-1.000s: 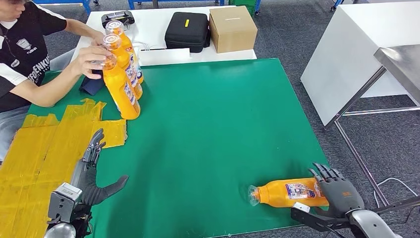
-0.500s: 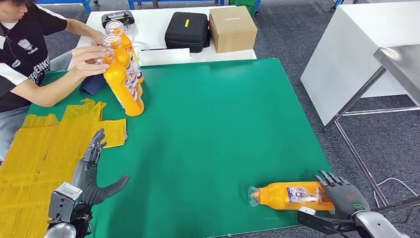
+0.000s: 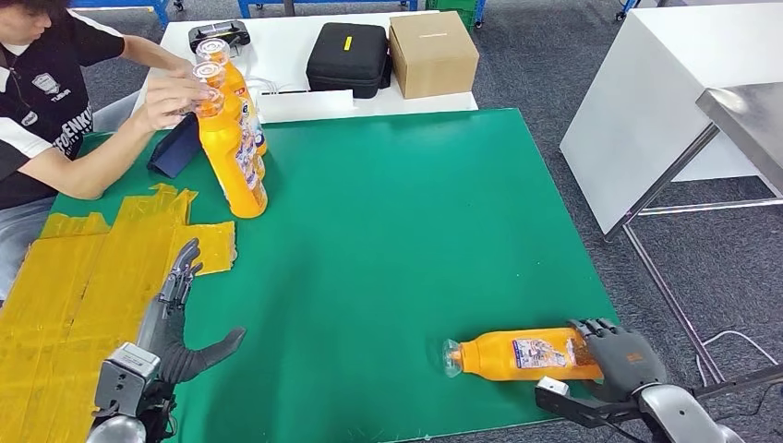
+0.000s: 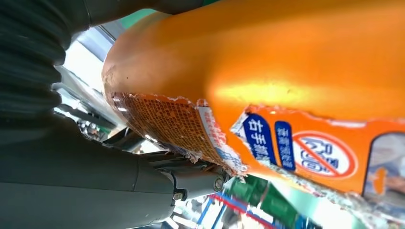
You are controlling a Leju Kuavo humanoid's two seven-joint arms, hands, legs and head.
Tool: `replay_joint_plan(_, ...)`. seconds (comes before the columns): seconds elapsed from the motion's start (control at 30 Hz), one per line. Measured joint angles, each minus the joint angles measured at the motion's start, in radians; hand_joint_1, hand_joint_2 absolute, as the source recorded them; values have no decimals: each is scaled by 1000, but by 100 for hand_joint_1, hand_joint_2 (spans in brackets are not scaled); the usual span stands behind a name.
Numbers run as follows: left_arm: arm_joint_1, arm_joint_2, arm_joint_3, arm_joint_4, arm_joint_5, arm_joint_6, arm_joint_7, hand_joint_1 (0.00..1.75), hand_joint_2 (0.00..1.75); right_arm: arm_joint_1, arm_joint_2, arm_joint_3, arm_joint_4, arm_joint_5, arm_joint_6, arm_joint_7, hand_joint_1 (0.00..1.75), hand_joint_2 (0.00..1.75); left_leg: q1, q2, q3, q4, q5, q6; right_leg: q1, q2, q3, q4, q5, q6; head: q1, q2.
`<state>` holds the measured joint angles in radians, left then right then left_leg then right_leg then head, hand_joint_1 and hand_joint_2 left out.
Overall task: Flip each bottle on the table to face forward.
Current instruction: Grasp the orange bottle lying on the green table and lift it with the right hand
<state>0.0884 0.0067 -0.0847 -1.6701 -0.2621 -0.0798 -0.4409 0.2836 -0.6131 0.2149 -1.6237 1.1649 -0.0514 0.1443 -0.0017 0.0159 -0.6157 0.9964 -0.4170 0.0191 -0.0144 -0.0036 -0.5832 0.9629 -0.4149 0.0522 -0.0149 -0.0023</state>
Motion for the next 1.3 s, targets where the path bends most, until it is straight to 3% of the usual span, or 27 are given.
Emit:
replay_joint_plan(0.1, 5, -2, -8, -9, -4, -5, 4, 0, 175, -21, 57, 6, 6, 16, -82, -23, 175, 175, 0, 0, 0, 0, 0, 0, 0, 0, 0, 0, 0, 0, 0, 0)
replay_joint_plan(0.27, 10, -3, -43, -17, -28, -18, 22, 0, 175, -67, 203, -8, 6, -47, -232, -109, 175, 175, 1, 1, 0, 0, 0, 0, 0, 0, 0, 0, 0, 0, 0, 0)
replay_joint_plan(0.5, 9, -3, -112, -17, -53, -26, 44, 0, 175, -122, 391, -44, 5, -238, -316, -230, 175, 175, 1, 1, 0, 0, 0, 0, 0, 0, 0, 0, 0, 0, 0, 0)
replay_joint_plan(0.7, -10, -1, -186, -2, -66, -34, 68, 0, 175, -176, 525, -61, 22, -485, -280, -334, 175, 175, 1, 1, 0, 0, 0, 0, 0, 0, 0, 0, 0, 0, 0, 0)
replay_joint_plan(0.87, -23, 2, -217, 15, -66, -33, 73, 0, 175, -199, 578, -65, 43, -531, -262, -349, 175, 175, 1, 1, 0, 0, 1, 0, 0, 0, 0, 0, 0, 0, 0, 0)
replay_joint_plan(1.0, -55, 6, -246, 41, -46, -43, 79, 0, 175, -236, 625, -62, 101, -701, -153, -386, 175, 175, 1, 1, 0, 0, 1, 0, 0, 0, 0, 0, 0, 0, 0, 0)
replay_joint_plan(1.13, -113, 7, -286, 84, 4, -67, 80, 0, 175, -296, 687, -17, 210, -858, -40, -446, 175, 175, 1, 1, 0, 0, 2, -1, 1, 0, 0, 1, 0, 0, 0, 0)
replay_joint_plan(1.3, -165, 7, -321, 126, 38, -79, 80, 0, 175, -347, 744, 82, 314, -889, 2, -468, 175, 175, 2, 1, 0, 0, 2, -1, 1, 0, 0, 1, 0, 0, 0, 0)
